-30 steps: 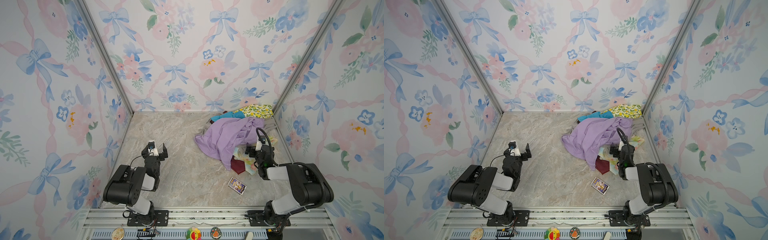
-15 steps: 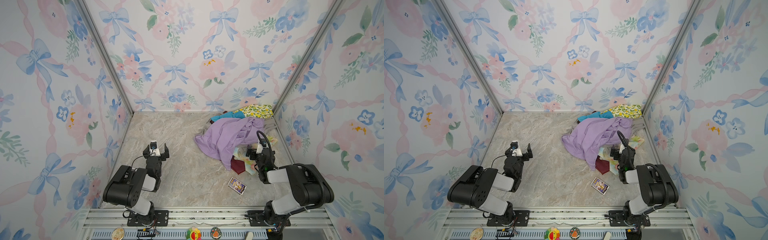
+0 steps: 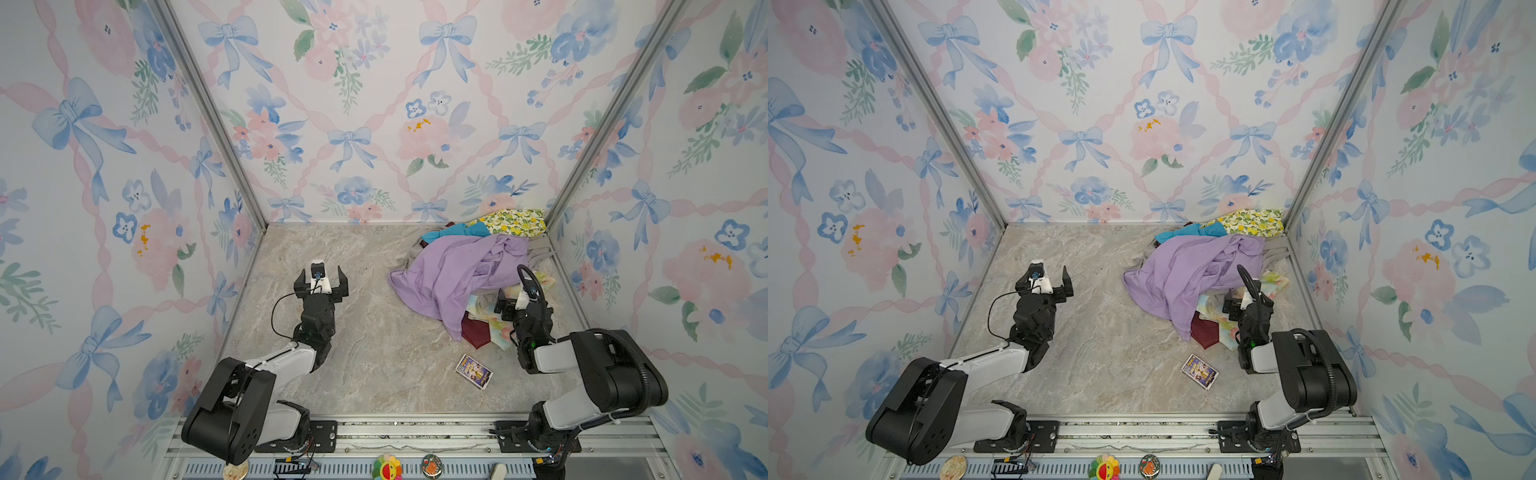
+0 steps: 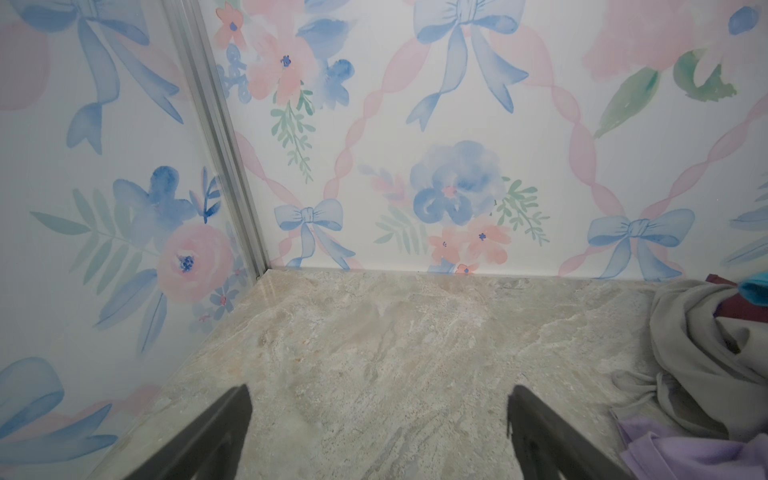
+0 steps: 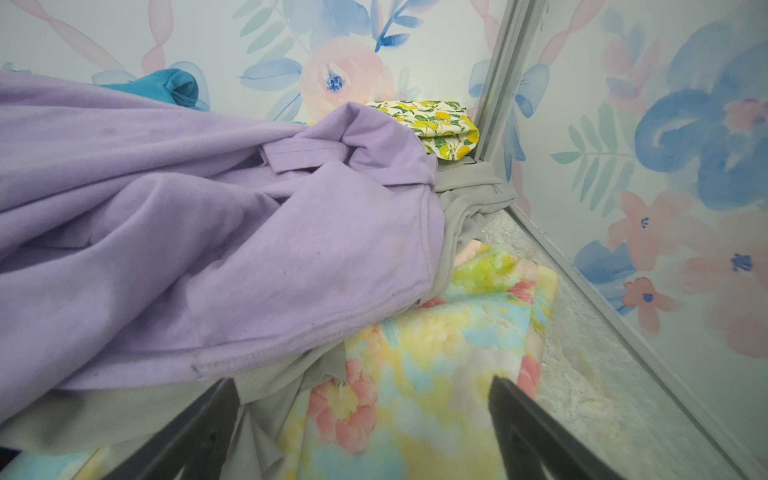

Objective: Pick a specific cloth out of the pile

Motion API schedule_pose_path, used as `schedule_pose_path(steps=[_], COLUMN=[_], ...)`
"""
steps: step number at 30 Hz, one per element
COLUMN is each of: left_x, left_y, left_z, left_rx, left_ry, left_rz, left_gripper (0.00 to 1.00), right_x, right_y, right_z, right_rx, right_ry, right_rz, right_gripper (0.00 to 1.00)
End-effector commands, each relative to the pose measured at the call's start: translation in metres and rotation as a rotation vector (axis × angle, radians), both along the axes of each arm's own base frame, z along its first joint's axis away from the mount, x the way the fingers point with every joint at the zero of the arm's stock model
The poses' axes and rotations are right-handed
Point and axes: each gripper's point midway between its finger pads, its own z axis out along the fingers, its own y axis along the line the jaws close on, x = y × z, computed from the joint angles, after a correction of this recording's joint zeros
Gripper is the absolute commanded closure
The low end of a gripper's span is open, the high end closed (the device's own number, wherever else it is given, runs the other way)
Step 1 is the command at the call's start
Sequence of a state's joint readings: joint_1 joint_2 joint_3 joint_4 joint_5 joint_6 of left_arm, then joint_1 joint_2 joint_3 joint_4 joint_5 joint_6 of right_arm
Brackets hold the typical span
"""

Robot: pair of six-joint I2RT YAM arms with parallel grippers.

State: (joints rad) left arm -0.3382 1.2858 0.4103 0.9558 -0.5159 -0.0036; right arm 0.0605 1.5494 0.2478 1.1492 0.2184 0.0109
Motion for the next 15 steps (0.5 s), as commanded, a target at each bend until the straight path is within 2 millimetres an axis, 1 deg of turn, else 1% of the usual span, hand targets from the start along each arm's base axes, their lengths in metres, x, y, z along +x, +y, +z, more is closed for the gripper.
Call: schedule_pose_path(steps=[1, 3, 8, 10, 13, 15], left_x=[0.003, 0.007, 0.015, 0.017, 0.018, 0.017], left_y=[-0.005, -0.014, -0.047, -0.053, -0.06, -0.062], left_z=[-0.003, 0.0, 0.006, 0.008, 0.012, 0.015], left_rx=[-0.012, -0.039, -0.102, -0.128, -0.163, -0.188], left_ry=[0.077, 0.093, 0.138, 0.154, 0.164, 0.167], left_rz=[-0.007, -0.049, -0.219, -0.249, -0.277, -0.285], left_gripper=[0.02, 0.02, 0.02, 0.02, 0.02, 0.02], right_x=[-0.004, -0.007, -0.012, -0.016, -0.022, -0.026], right_y=[-0.002, -0.002, 0.001, 0.001, 0.002, 0.0], right_z=[0.008, 0.01, 0.017, 0.022, 0.036, 0.046], right_rx=[0.005, -0.003, -0.031, -0.04, -0.059, -0.047], right_ry=[-0.056, -0.073, -0.107, -0.118, -0.133, -0.107], right_rz=[-0.027, -0.035, -0.047, -0.059, -0.076, -0.096], right_gripper=[0.03, 0.03, 0.03, 0.03, 0.03, 0.03])
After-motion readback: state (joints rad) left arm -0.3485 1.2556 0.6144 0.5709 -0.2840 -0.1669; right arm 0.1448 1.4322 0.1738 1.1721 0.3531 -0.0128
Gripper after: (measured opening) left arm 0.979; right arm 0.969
